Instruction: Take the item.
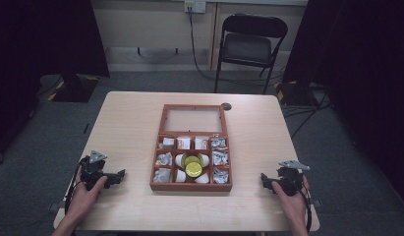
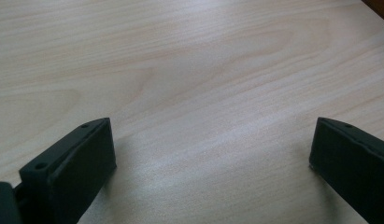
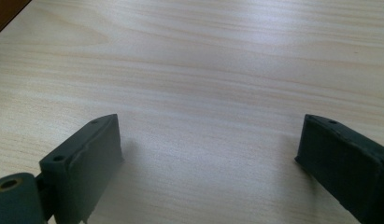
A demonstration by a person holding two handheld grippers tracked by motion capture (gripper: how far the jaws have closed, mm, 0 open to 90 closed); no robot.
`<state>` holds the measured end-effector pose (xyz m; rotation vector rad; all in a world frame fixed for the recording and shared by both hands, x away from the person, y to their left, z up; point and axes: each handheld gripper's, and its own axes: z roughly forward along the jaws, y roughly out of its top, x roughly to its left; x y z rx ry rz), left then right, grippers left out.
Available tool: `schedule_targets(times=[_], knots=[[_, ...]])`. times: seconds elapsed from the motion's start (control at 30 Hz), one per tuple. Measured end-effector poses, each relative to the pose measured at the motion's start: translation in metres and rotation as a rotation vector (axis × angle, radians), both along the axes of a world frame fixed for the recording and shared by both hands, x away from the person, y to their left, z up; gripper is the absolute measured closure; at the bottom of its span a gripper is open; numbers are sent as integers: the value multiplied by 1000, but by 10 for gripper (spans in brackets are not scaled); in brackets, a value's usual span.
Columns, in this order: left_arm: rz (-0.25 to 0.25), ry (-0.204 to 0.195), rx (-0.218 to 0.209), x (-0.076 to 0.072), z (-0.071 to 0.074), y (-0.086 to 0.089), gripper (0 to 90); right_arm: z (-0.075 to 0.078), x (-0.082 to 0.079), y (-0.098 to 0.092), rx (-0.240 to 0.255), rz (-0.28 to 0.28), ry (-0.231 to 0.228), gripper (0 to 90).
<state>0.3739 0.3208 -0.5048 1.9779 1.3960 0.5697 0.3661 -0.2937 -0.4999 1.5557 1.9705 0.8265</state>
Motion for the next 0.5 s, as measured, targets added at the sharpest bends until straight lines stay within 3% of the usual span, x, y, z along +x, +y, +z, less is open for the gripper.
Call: schedule_targets(times=[0.2,0.33,0.5], knots=[[-1,1,1,0,0,0,0,1,-1,1,-4,-1,11,70],[-1,0,2,0,0,0,0,4,-2,1,4,12,16,147],[-1,1,1,0,0,0,0,5,-2,3,4,23,22,146]])
